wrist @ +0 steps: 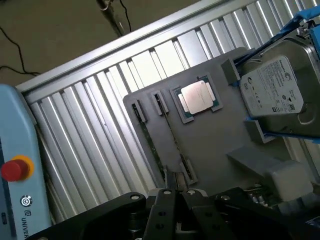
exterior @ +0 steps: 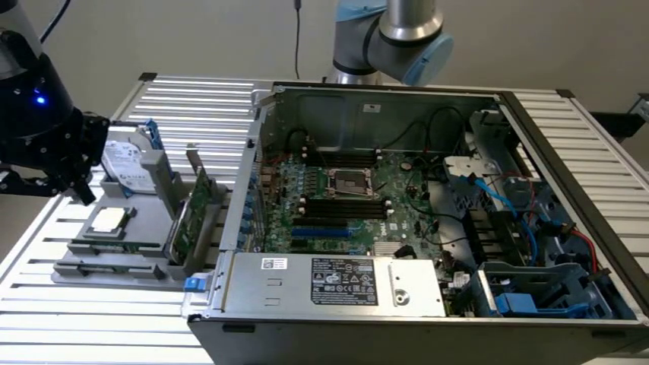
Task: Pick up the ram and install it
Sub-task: 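Pick up the ram and move it above insertion slot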
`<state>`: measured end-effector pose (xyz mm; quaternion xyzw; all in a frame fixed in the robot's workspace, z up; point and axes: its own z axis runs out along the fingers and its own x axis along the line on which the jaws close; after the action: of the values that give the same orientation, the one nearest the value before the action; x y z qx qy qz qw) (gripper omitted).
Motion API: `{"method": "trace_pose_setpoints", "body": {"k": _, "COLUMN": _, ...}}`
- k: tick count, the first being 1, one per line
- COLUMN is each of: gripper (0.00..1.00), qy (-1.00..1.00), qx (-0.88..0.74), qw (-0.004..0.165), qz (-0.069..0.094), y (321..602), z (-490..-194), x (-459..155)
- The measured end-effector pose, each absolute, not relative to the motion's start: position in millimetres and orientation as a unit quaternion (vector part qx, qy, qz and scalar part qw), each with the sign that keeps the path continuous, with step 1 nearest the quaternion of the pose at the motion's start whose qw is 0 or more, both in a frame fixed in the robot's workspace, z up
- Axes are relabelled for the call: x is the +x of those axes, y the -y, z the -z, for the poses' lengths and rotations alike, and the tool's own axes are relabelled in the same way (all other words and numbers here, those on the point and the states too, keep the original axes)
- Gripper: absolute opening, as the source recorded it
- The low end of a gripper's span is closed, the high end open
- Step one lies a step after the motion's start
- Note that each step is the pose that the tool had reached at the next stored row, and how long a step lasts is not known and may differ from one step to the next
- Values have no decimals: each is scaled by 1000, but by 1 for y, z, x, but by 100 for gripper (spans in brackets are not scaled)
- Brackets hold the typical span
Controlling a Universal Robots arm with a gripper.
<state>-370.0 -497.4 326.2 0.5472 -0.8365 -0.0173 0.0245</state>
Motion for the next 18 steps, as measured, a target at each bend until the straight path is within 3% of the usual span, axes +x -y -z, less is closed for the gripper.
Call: {"method": "trace_pose_setpoints", "body": {"k": 18, "gripper": 11, "qy": 737, "qx": 676, "qw": 18, "qz": 18, "y": 497, "z": -308, "x": -370}}
